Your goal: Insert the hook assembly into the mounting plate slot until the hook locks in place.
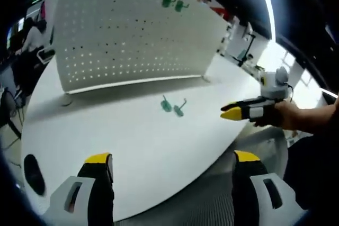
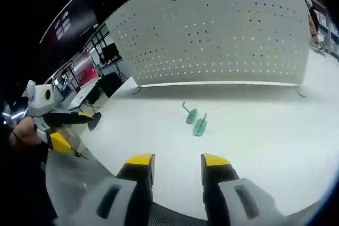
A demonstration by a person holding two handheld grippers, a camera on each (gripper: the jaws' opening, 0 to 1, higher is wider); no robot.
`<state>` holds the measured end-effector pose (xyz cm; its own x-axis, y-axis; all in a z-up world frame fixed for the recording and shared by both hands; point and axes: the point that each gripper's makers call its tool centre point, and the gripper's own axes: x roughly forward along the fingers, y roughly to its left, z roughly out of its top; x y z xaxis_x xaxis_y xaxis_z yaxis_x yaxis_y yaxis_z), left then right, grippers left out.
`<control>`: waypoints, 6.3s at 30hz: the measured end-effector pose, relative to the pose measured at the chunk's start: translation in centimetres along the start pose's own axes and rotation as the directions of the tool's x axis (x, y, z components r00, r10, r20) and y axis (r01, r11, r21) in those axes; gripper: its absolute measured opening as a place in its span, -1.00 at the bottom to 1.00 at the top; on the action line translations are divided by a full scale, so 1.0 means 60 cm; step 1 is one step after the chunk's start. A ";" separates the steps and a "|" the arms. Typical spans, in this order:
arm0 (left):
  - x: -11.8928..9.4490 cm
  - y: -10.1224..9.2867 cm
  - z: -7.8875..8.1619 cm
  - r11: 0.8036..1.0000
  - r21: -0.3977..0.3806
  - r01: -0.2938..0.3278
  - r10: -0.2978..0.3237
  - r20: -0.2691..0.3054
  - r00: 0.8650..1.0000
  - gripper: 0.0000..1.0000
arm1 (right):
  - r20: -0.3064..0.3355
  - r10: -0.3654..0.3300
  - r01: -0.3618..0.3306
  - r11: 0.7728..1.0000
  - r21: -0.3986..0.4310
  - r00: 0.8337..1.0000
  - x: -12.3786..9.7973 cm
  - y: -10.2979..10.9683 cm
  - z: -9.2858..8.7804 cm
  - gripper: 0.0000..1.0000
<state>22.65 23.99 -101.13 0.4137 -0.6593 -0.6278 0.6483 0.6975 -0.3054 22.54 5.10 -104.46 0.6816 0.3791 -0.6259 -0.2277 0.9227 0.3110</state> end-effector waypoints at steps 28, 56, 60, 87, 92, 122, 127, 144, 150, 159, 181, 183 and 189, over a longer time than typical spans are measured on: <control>0.005 0.014 -0.006 0.996 -0.085 -0.028 0.028 0.000 1.000 0.88 | -0.205 0.060 -0.062 0.998 -0.008 0.977 0.133 -0.070 0.030 -0.45; 0.007 0.015 -0.024 0.992 -0.120 -0.025 0.023 -0.019 1.000 0.83 | -0.262 0.032 -0.016 0.998 0.064 0.964 0.220 -0.101 0.048 -1.00; 0.010 0.015 -0.025 0.993 -0.114 -0.020 0.017 -0.025 1.000 0.83 | -0.253 0.024 -0.007 0.998 0.070 0.967 0.218 -0.097 0.050 -1.00; 0.027 0.000 0.064 0.995 -0.082 0.048 -0.043 0.059 0.997 0.67 | 0.187 0.267 -0.278 0.960 0.034 0.946 0.087 0.144 0.190 -1.00; 0.033 -0.008 0.096 0.988 -0.130 0.078 -0.063 0.112 0.992 0.47 | 0.249 0.300 -0.323 0.945 0.057 0.921 0.057 0.191 0.195 -1.00; 0.023 -0.045 0.184 0.919 -0.295 0.262 -0.176 0.288 0.941 -0.77 | 0.384 0.387 -0.357 0.922 -0.150 0.838 0.010 0.290 0.250 -1.00; 0.015 -0.044 0.198 0.919 -0.292 0.265 -0.170 0.314 0.934 -0.90 | 0.405 0.391 -0.343 0.920 -0.187 0.827 -0.002 0.299 0.256 -1.00; 0.006 -0.051 0.202 0.954 -0.206 0.217 -0.147 0.310 0.939 -0.98 | 0.394 0.400 -0.357 0.917 -0.181 0.827 -0.010 0.304 0.258 -0.96; -0.022 -0.036 0.238 0.998 -0.018 0.066 -0.056 0.349 0.935 -0.98 | 0.442 0.430 -0.378 0.903 -0.205 0.788 -0.054 0.309 0.290 -0.79; -0.037 -0.057 0.272 0.989 0.146 0.022 -0.087 0.454 0.887 -0.98 | 0.428 0.446 -0.419 0.893 -0.162 0.786 -0.050 0.317 0.290 -0.84; -0.041 -0.054 0.266 0.973 0.227 -0.036 -0.063 0.413 0.909 -0.94 | 0.418 0.430 -0.385 0.903 -0.191 0.800 -0.048 0.324 0.292 -1.00; -0.049 -0.054 0.272 0.969 0.244 -0.043 -0.068 0.428 0.901 -0.94 | 0.422 0.440 -0.391 0.898 -0.202 0.793 -0.052 0.329 0.298 -1.00; -0.060 -0.052 0.281 0.963 0.260 -0.069 -0.060 0.457 0.888 -0.86 | 0.455 0.446 -0.383 0.895 -0.228 0.771 -0.065 0.335 0.316 -1.00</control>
<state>29.90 19.43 -85.86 0.6203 -0.7551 -0.2121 0.7621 0.6442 -0.0648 28.46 20.87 -82.18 0.7403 0.6720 -0.0186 -0.6234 0.6966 0.3552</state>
